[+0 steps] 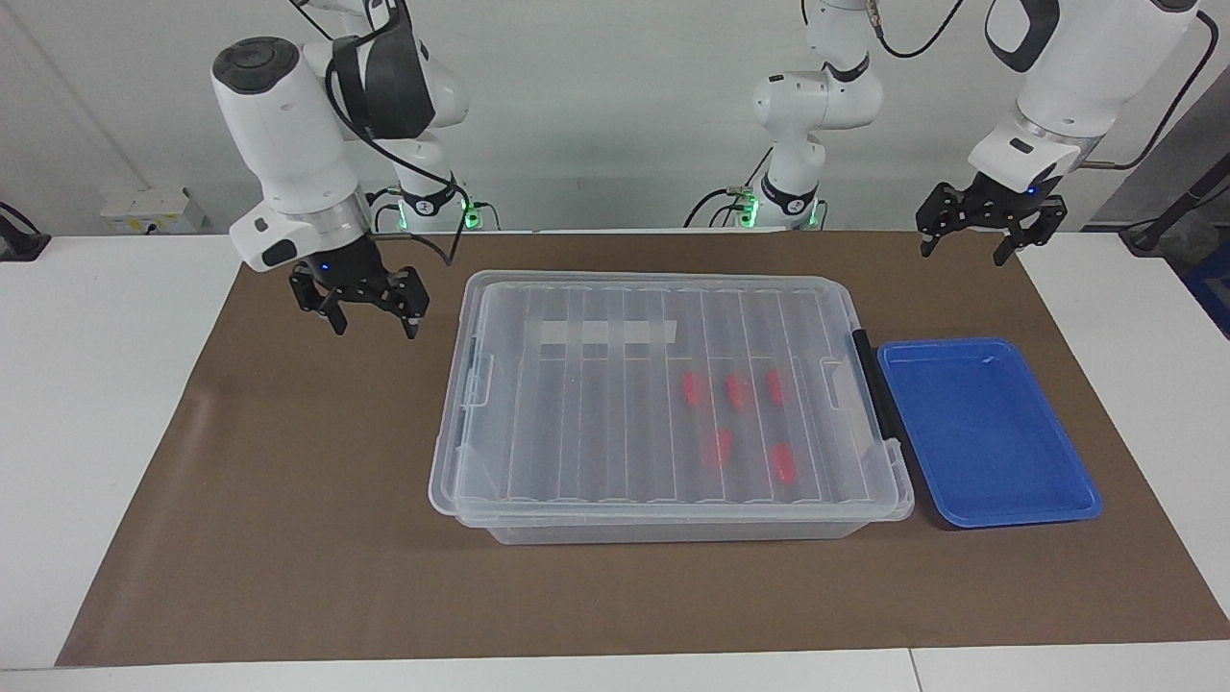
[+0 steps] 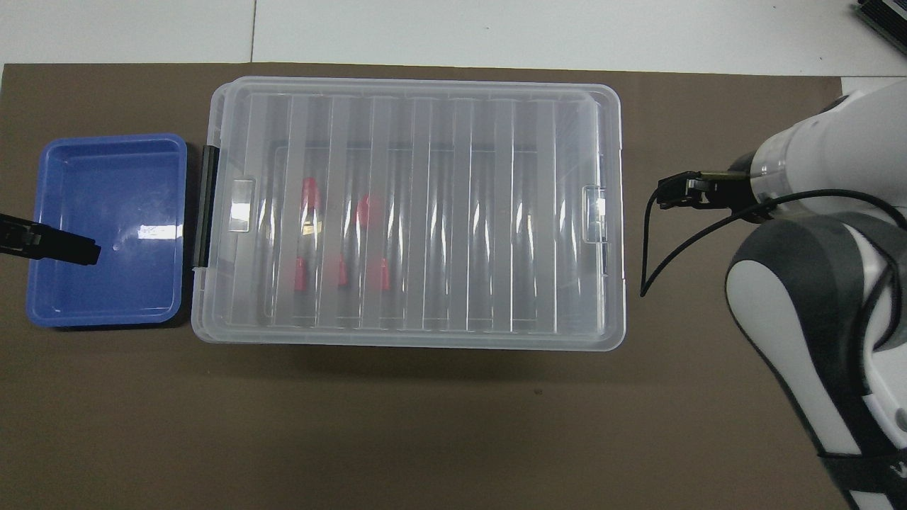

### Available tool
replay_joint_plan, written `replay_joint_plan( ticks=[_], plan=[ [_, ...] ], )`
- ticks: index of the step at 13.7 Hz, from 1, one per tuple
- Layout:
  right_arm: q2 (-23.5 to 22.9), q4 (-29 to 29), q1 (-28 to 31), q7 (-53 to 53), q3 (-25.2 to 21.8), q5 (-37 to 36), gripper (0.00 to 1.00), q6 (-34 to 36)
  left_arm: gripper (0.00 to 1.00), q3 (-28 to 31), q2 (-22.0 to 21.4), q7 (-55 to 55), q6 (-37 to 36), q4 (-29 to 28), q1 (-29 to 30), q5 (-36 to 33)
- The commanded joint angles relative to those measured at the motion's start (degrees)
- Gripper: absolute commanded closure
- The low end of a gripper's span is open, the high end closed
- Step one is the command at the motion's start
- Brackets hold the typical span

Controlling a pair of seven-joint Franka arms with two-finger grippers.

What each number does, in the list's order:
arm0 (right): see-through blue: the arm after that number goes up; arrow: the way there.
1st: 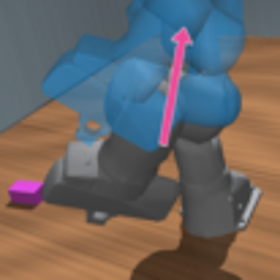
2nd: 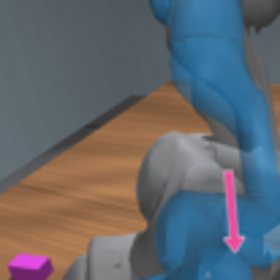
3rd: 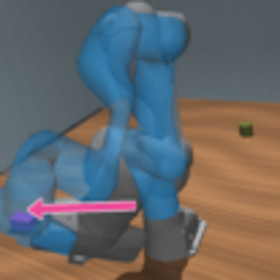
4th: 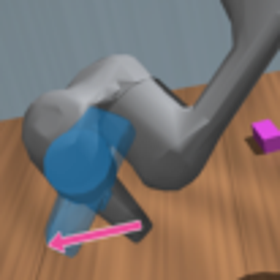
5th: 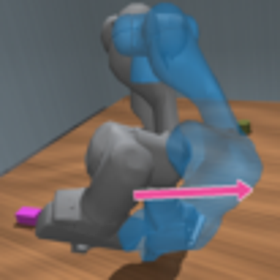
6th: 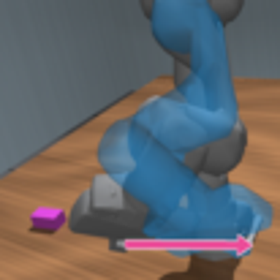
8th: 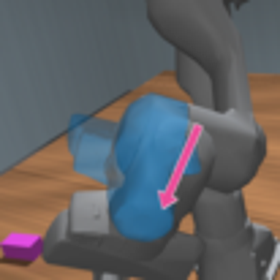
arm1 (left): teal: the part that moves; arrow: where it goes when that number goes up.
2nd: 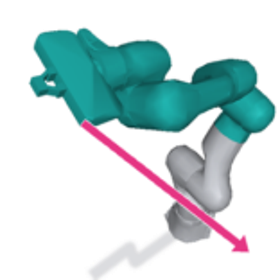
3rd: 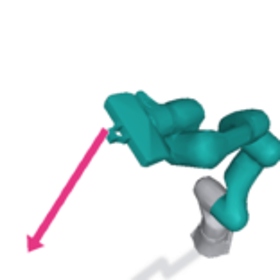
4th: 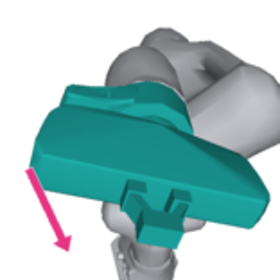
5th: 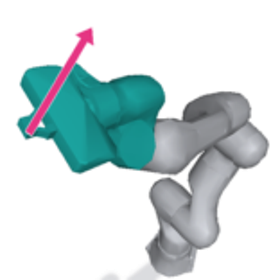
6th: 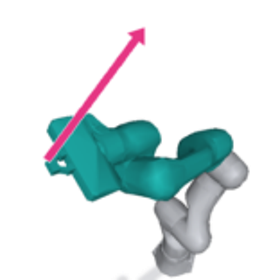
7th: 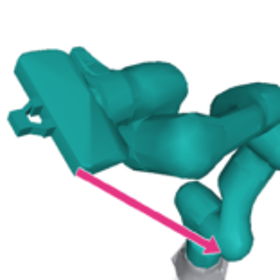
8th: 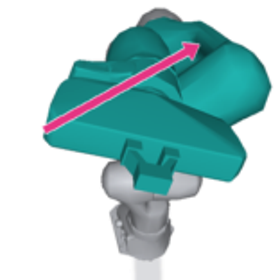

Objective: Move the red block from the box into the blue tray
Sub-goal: 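Reach the right gripper to the edge of the clear box lid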

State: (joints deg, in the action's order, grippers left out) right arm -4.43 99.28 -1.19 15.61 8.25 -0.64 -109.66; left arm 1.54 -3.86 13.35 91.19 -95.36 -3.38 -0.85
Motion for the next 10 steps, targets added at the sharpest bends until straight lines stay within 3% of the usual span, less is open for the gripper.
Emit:
replay_joint_plan(
  ticks=[1,10],
  plan=[
    [-2.4,1.5,0.4,1.0,1.9,0.2,0.0,-3.8,0.0,-0.4,-0.9,0.4,-0.1,-1.0,0.7,-0.6],
    [-5.1,3.3,-0.4,1.0,4.1,-1.0,0.0,-5.5,0.0,-0.4,-0.9,0.4,-0.1,-1.0,0.7,-0.6]
  ],
)
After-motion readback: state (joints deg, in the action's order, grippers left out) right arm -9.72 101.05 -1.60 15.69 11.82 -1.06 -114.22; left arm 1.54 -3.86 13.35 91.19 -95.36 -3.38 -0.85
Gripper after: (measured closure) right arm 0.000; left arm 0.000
